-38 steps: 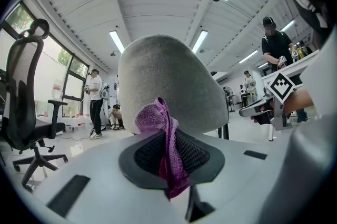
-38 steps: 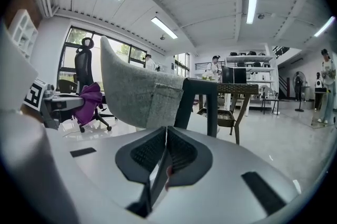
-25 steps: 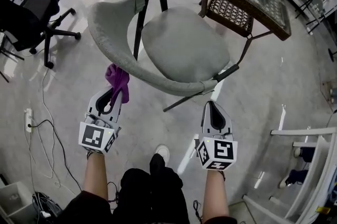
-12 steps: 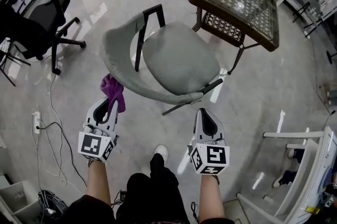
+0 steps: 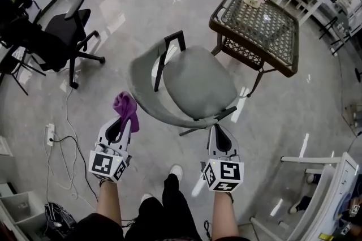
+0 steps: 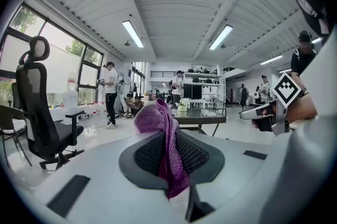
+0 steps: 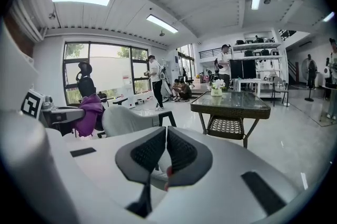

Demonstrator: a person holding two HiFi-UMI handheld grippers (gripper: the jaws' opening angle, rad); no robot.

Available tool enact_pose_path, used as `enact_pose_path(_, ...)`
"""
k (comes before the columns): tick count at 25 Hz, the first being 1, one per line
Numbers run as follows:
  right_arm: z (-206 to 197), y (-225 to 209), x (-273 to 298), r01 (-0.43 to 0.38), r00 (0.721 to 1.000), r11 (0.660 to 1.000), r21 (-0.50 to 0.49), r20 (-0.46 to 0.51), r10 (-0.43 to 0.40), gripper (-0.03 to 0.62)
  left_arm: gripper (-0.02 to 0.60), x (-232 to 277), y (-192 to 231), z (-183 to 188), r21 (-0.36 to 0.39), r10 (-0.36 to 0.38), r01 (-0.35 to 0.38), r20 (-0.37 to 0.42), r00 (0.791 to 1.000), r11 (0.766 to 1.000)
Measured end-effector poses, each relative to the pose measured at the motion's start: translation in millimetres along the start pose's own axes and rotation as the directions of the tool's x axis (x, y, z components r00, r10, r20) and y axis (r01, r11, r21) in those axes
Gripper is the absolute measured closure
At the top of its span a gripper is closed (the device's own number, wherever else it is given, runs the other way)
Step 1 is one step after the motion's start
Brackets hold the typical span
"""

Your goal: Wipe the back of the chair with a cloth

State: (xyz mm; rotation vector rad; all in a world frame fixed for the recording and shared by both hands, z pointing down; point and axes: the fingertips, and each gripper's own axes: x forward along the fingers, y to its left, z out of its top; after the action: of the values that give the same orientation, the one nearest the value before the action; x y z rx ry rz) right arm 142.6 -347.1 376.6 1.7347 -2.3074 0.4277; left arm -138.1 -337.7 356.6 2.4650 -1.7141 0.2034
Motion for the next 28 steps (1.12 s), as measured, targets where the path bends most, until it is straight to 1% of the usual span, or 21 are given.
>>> enact_pose_path(6,47.0,7.2,6.1,-0.025,1.000,1.000,-0.003,-0.005,0.025,0.566,0.511,-0.5,11.0,46.3,0.011,0.017,-0.017,-0.010,1.000,1.000)
enact_pose_path(10,75.9,12.5,7.5,-0.058,0.998,0.998,-0.032,-0.015,0.057,0.566,0.511,-0.3,13.3,77.7,0.031,0.024,-0.023,-0.017,1.000,0.999)
enact_pose_path(12,88.5,13.2,7.6,-0.067,0.998,0.997,-0.032,-0.016,0.066,0.566,0.511,-0.8,13.9,93.3,0.039,0.028,-0.027,-0.017,0.999,0.999)
enact_pose_path(18,125.5,7.3,8.8,-0.070,0.998,0.997,-0.024,0.009,0.070,0.566,0.511,-3.5,14.1,132.4,0.053,0.045,-0.045,0.006,0.999,0.998)
enact_pose_path(22,149.0,7.6,5.7,-0.072,0.997,0.997,-0.036,0.036,0.073,0.566,0.511,-9.1,19.3,157.0,0.032,0.063,-0.065,0.046,0.997,0.997)
enact_pose_path(28,186.7,22.3,-13.5,-0.056,0.996,0.998,-0.043,0.068,0.058,0.566,0.511,-27.4,26.6,190.8,0.038,0.052,-0.056,0.088,0.995,0.998)
